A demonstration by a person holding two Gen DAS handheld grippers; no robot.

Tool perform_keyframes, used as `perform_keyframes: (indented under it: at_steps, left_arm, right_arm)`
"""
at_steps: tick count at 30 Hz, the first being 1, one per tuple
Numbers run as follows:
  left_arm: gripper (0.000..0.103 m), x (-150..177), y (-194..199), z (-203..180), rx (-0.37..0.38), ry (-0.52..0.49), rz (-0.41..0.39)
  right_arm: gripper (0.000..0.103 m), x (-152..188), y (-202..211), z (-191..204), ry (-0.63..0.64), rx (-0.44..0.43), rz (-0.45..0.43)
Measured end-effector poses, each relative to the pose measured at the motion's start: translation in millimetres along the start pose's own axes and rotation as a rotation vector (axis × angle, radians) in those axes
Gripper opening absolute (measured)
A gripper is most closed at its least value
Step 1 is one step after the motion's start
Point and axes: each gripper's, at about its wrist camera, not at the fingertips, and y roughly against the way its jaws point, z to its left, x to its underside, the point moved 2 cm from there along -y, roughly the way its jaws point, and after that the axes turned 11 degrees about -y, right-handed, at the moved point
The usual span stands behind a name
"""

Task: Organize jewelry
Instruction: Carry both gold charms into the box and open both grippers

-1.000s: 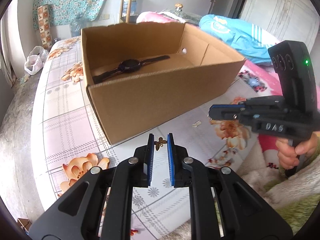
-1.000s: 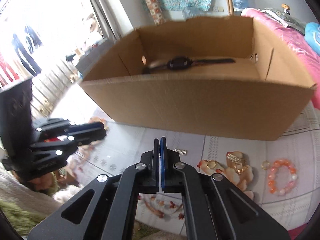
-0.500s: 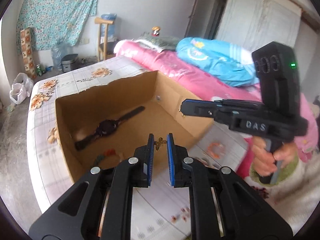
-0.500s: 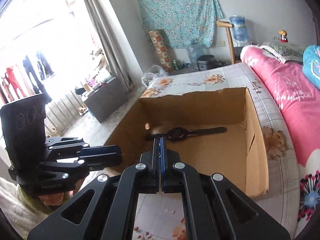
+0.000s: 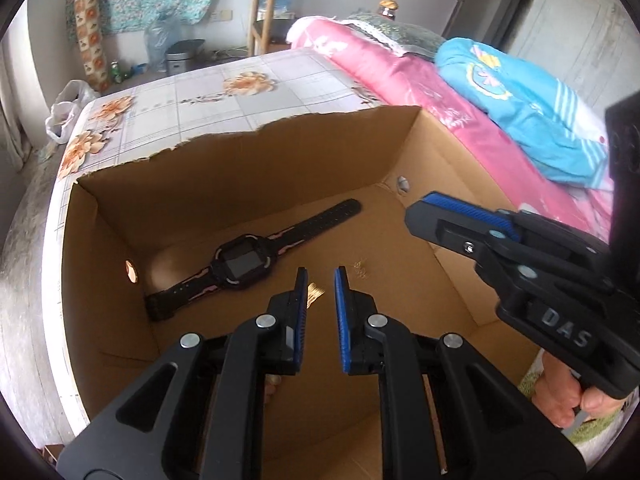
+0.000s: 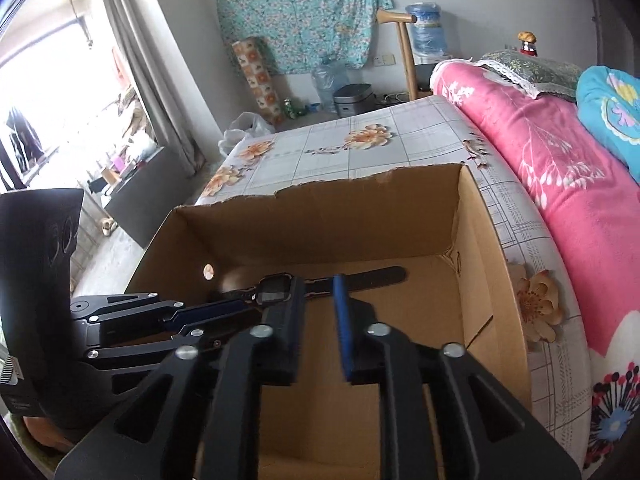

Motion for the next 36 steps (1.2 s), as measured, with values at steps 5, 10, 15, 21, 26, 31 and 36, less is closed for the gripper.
perform_keyframes:
  at_steps: [5,10,15,21,26,31,36]
  left_arm:
    - [0.024,0,5,5,-0.037,0.015,-0.015]
    - [0.032,-4,12,3,-0.068,0.007,-0.035]
    - [0.039,0,27,-2,-0.074,-0.003,-0.067]
    - [0.05,11,52,-7,-0.094,-0.021,-0.11]
    - [0.055,25,72,-7,-0.11,-0.02,-0.136]
    - [0.056,39,93,-5,-0.125,-0.004,-0.161]
    - [0.056,55,110,-5,-0.134,0.006,-0.185]
  right_arm:
    - [0.031,0,8,-4,-0.009,0.008,-0.033]
    - [0.043,-1,20,-5,-0.023,0.015,-0.061]
    - [0.063,-5,36,-2,-0.02,0.027,-0.094]
    - [0.083,-7,65,9,0.012,0.061,-0.152]
    - [0.095,-4,89,19,0.039,0.124,-0.199]
    - [0.096,5,110,31,0.088,0.151,-0.213]
    - [0.096,23,123,31,0.095,0.221,-0.198]
